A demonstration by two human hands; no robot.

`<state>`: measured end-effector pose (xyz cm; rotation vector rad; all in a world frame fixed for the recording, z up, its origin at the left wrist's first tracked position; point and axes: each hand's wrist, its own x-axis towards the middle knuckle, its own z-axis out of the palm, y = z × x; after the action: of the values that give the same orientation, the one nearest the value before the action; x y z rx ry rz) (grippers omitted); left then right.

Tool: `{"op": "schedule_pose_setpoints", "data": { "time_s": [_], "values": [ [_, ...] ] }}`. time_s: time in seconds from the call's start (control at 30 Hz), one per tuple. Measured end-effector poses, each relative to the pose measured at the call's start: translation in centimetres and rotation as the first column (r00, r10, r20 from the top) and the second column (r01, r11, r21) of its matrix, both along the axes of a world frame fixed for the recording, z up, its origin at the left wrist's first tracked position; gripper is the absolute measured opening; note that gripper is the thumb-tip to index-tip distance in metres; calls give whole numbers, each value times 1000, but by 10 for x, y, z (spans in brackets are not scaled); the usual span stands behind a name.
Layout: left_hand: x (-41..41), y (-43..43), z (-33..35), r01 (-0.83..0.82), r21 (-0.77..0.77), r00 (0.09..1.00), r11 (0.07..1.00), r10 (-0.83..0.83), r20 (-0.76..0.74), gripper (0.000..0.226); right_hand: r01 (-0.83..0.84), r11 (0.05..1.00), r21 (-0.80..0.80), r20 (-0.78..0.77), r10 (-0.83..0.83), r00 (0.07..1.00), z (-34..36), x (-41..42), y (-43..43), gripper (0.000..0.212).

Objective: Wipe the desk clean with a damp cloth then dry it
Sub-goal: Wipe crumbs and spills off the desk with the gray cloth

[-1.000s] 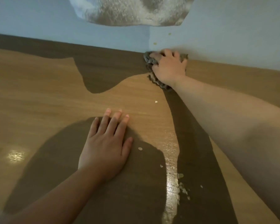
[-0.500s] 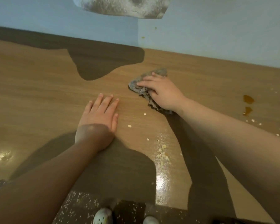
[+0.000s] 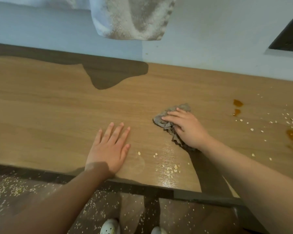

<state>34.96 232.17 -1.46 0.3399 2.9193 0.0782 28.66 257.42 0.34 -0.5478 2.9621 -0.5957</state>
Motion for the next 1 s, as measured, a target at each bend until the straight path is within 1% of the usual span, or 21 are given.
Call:
{"op": "schedule_pose_setpoints", "data": {
  "time_s": [0.03, 0.1, 0.17, 0.2, 0.27, 0.3, 0.33, 0.4, 0.43, 0.47, 0.5, 0.53, 0.6, 0.63, 0.67, 0.7, 0.73, 0.8, 0.83, 0.9, 1.0],
  "values": [
    [3, 1, 0, -7, 9, 1000, 1000, 8, -5, 68, 21, 999, -27, -34, -22, 999, -3, 7, -4, 43],
    [7, 2, -2, -13, 31, 1000, 999, 13, -25, 72, -62, 996, -63, -45, 59, 997, -3, 38, -14, 42],
    [11, 1, -3, -12, 28, 1000, 1000, 13, -27, 76, -213, 974, -83, 30, 216, 976, 4, 77, -22, 43],
    [13, 3, -1, -18, 30, 1000, 999, 19, -24, 73, -273, 958, -87, 70, 279, 958, 7, 89, -19, 45],
    [17, 6, 2, -36, 36, 999, 999, 37, -17, 69, -277, 959, -59, 107, 282, 953, 8, 90, -6, 47],
    [19, 8, 3, -37, 26, 999, 999, 37, -14, 69, -203, 978, -47, 115, 207, 972, 7, 85, 3, 47],
    [21, 9, 3, -36, 13, 999, 999, 36, -13, 69, -83, 996, -39, 99, 86, 991, 5, 79, 10, 46],
    [23, 10, 3, -36, -1, 999, 999, 36, -16, 68, 171, 984, -53, 15, -170, 985, 1, 78, 16, 45],
    [23, 10, 2, -33, -5, 999, 999, 33, -16, 68, 250, 966, -62, -9, -252, 968, -1, 83, 11, 46],
    [23, 10, 3, -29, -3, 999, 1000, 29, -16, 68, 278, 959, -59, -20, -279, 960, -1, 93, 2, 47],
    [24, 10, 2, -26, 2, 1000, 1000, 26, -16, 68, 243, 968, -67, -39, -245, 969, -3, 106, -9, 47],
    [23, 9, 3, -25, 14, 1000, 1000, 25, -18, 69, 159, 984, -75, -57, -163, 985, -3, 120, -21, 47],
    [22, 6, 3, -9, 47, 1000, 999, 10, -20, 71, -76, 992, -100, -68, 69, 995, -6, 144, -35, 46],
    [23, 3, 2, 13, 68, 1000, 998, -13, -13, 73, -152, 983, -101, -38, 149, 988, -8, 147, -33, 48],
    [22, -2, 3, 43, 91, 999, 995, -43, -4, 78, -167, 981, -102, -19, 166, 986, -9, 141, -27, 50],
    [22, -7, 5, 75, 105, 997, 992, -76, 7, 85, -110, 989, -104, 1, 110, 994, -8, 129, -20, 51],
    [22, -12, 6, 102, 105, 994, 989, -105, 18, 90, 5, 995, -104, 12, -4, 1000, -6, 117, -15, 51],
    [25, -19, 9, 129, 88, 991, 988, -130, 4, 90, 268, 962, -58, -28, -270, 963, -4, 95, -12, 48],
    [29, -20, 8, 127, 69, 992, 989, -127, -5, 88, 357, 934, -13, -29, -358, 933, -4, 88, -18, 47],
    [32, -21, 4, 81, 38, 996, 996, -80, -34, 83, 422, 906, 41, -14, -422, 907, -4, 79, -35, 47],
    [30, -20, 0, -21, 68, 997, 997, 26, -66, 71, 375, 926, 32, -25, -374, 927, -2, 66, -64, 47]
  ]
}}
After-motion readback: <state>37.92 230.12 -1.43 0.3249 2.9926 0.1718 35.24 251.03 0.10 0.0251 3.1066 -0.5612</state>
